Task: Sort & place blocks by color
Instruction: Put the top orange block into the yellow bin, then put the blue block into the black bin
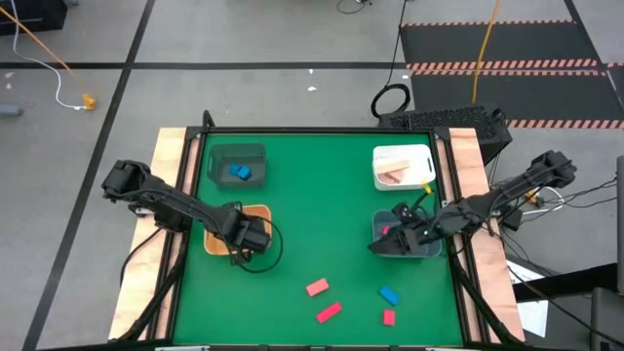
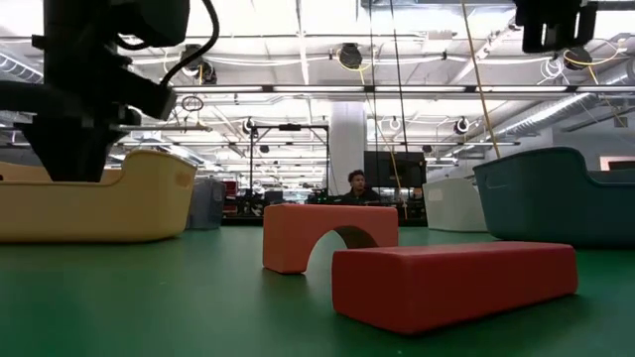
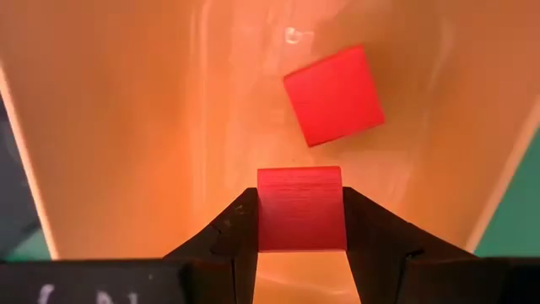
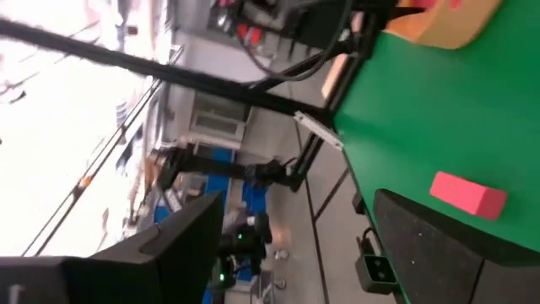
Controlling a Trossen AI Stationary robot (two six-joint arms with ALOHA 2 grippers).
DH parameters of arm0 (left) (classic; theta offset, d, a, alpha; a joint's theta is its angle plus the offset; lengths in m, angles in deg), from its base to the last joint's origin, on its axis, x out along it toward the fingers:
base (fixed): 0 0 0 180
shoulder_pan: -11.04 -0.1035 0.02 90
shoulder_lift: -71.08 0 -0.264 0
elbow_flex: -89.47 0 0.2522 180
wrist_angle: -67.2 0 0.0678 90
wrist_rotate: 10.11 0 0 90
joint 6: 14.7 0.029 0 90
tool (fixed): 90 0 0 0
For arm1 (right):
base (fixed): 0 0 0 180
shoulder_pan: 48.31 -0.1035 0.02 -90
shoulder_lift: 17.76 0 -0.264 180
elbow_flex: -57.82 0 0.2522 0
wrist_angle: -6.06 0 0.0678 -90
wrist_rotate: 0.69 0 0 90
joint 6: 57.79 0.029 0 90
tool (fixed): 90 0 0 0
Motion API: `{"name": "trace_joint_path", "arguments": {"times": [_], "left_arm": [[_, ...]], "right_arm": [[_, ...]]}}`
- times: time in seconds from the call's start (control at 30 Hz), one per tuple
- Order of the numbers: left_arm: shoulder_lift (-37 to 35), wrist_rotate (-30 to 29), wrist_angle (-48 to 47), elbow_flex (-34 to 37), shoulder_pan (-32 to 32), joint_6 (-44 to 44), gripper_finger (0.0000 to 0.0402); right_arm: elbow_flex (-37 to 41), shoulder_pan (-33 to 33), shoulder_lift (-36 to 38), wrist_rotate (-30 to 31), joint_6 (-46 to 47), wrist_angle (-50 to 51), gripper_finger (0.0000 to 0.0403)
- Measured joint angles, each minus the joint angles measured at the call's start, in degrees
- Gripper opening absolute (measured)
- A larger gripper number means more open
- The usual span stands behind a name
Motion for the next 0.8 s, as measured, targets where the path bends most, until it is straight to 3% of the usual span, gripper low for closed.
{"name": "trace_joint_path", "arguments": {"times": [0.1,0.23,0.4,0.53,0.8], "left_arm": [[-0.07,-0.01,0.47,0.99,0.02,-3.04,0.0152],[-0.07,-0.12,0.21,0.87,0.0,-6.11,0.0235],[-0.07,-0.11,-2.16,0.83,0.0,-9.17,0.0292],[-0.14,0.1,-7.42,0.81,0.0,-12.41,0.0297],[-5.12,-2.42,-12.13,0.59,0.96,-19.5,0.0247]], "right_arm": [[0.0,-0.12,-1.99,-0.19,2.13,0.16,0.0297],[0.02,-0.14,-4.55,-0.21,3.94,-2.02,0.0297],[0.02,-0.14,-7.72,3.8,-1.41,-17.31,0.0297],[-0.14,-0.16,-9.34,5.47,-6.27,-27.26,0.0297],[-5.9,-1.28,-13.4,7.37,-6.98,-20.53,0.0297]]}}
